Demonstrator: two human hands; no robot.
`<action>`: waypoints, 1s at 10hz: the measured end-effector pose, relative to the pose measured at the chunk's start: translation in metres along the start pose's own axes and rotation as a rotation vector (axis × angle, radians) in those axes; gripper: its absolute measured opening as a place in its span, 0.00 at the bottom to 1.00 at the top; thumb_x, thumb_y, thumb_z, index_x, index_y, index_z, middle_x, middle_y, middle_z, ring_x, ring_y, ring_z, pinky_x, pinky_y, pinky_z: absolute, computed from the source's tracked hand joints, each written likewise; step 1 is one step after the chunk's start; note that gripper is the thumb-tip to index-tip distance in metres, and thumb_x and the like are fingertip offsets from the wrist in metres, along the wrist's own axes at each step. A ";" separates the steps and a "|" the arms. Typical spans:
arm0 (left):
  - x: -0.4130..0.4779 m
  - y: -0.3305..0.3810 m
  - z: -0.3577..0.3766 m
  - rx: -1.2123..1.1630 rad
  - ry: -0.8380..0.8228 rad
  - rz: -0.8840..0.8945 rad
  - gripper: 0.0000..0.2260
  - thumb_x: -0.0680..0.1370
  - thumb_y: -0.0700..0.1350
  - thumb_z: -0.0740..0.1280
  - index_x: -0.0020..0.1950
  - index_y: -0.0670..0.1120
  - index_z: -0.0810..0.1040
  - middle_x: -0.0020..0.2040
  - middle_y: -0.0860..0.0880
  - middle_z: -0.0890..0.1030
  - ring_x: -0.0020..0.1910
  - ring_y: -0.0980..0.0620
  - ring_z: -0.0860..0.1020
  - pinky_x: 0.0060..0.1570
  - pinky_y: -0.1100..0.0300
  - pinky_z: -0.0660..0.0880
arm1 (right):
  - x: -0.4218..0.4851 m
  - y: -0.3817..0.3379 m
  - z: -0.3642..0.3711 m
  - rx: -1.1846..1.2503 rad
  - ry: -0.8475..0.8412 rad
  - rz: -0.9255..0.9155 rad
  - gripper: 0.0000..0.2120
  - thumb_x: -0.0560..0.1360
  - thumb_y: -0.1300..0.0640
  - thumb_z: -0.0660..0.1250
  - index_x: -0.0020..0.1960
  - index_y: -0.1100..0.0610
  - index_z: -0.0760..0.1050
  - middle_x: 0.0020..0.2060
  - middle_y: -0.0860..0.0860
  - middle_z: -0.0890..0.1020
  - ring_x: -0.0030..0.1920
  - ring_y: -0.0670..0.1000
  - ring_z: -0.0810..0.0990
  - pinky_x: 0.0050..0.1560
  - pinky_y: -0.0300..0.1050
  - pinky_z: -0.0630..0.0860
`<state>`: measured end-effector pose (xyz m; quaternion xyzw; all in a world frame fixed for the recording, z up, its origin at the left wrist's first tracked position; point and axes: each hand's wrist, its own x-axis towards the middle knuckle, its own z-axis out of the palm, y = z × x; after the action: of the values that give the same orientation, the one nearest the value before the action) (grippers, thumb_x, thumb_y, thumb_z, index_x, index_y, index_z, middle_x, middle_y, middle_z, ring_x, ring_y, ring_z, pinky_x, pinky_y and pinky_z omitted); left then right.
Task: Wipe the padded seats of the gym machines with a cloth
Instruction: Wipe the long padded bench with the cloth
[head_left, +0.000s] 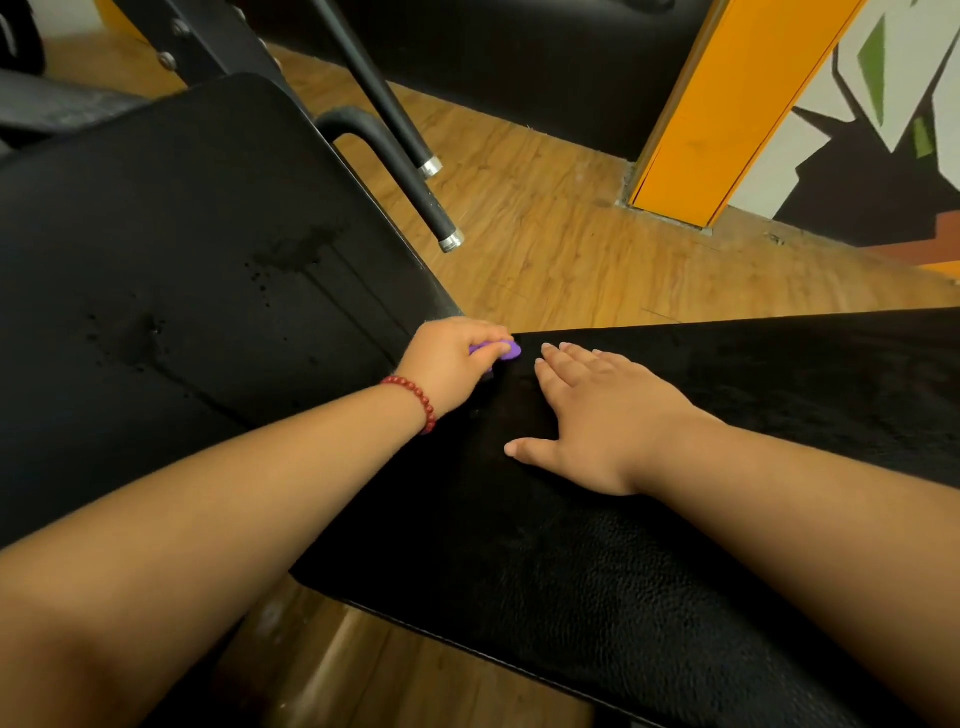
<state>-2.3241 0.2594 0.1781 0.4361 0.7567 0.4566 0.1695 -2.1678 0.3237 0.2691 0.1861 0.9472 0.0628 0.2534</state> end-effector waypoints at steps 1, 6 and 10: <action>0.018 0.006 0.006 -0.029 0.020 -0.089 0.09 0.80 0.47 0.66 0.58 0.51 0.83 0.58 0.55 0.81 0.46 0.65 0.76 0.50 0.72 0.72 | 0.001 0.001 0.001 -0.002 0.002 -0.003 0.45 0.75 0.28 0.47 0.79 0.57 0.41 0.79 0.52 0.42 0.78 0.50 0.41 0.77 0.48 0.42; -0.015 0.003 -0.003 -0.053 0.019 -0.061 0.09 0.80 0.44 0.66 0.58 0.49 0.83 0.58 0.58 0.79 0.54 0.65 0.75 0.49 0.80 0.69 | 0.001 -0.001 0.000 -0.007 0.000 -0.001 0.45 0.75 0.28 0.47 0.79 0.56 0.41 0.79 0.52 0.42 0.78 0.51 0.41 0.77 0.48 0.42; -0.083 -0.002 -0.012 -0.058 -0.027 0.055 0.10 0.78 0.43 0.68 0.56 0.56 0.80 0.58 0.58 0.79 0.59 0.68 0.73 0.56 0.79 0.65 | -0.001 -0.002 -0.001 -0.024 0.012 0.004 0.45 0.75 0.28 0.48 0.79 0.57 0.42 0.79 0.53 0.44 0.78 0.51 0.42 0.77 0.47 0.43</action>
<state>-2.2862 0.1850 0.1708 0.4577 0.7287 0.4767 0.1796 -2.1683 0.3210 0.2705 0.1847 0.9475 0.0757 0.2498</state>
